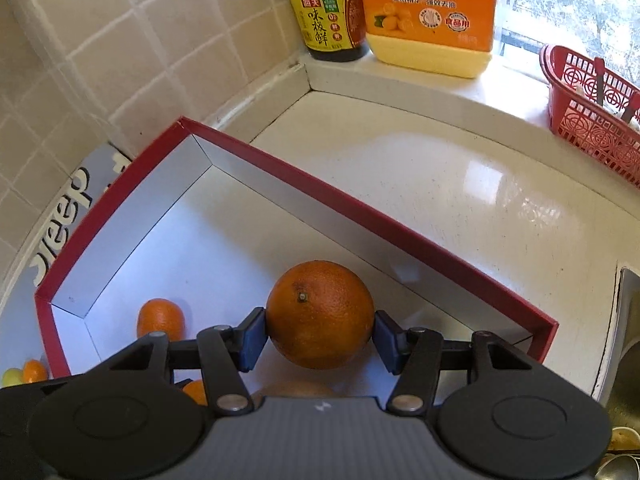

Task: Organize fruits
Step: 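Carry the mandarin and large orange into the red box and open both tools, then move both open tools back over the remaining fruit, then grasp a brown pear with the left tool while the right tool grasps the stickered kiwi, then carry the pear and stickered kiwi into the red box and open both tools, then move both open tools back over the remaining fruit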

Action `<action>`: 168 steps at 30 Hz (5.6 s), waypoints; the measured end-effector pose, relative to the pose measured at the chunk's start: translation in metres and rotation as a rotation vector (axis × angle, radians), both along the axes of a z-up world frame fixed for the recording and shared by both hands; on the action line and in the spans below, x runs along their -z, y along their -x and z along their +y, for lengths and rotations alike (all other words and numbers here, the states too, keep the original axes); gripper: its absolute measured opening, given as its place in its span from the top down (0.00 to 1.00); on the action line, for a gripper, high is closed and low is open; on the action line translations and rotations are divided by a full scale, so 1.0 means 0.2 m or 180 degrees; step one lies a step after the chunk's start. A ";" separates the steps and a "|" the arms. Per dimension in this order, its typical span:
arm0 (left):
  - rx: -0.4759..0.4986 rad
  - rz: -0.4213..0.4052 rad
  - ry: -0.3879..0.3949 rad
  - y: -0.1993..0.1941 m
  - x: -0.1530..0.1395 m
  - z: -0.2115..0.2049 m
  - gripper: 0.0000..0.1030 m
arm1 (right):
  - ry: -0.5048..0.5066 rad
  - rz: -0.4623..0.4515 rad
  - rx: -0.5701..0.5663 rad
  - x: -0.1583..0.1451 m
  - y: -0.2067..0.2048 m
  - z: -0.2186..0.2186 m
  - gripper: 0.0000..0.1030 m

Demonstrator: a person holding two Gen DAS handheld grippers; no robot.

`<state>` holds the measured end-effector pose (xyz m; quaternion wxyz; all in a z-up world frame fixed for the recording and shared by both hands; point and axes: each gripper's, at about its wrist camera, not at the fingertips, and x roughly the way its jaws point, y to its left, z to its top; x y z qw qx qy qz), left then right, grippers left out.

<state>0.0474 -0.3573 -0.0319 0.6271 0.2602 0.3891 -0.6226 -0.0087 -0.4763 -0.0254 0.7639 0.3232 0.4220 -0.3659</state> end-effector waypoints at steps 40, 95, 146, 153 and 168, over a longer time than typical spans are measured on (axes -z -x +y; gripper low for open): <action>-0.2711 -0.0160 0.0387 -0.84 -0.44 1.59 0.31 | -0.0358 -0.0648 -0.2058 -0.30 -0.56 1.01 0.39; -0.1343 -0.0358 0.1067 -0.64 -0.74 0.65 0.52 | 0.0525 -0.1290 -0.1163 -0.70 -0.26 0.54 0.44; -0.0672 -0.0139 0.0491 -0.66 -0.34 0.06 0.23 | 0.0833 -0.0155 -0.0495 -0.32 -0.20 0.04 0.35; -0.1154 -0.0421 0.0855 -0.70 -0.64 0.53 0.23 | 0.1004 -0.0546 -0.0739 -0.61 -0.17 0.26 0.32; -0.2450 -0.0246 0.0862 -0.87 -0.53 1.45 0.23 | 0.0143 -0.0917 -0.1817 -0.45 -0.39 0.82 0.32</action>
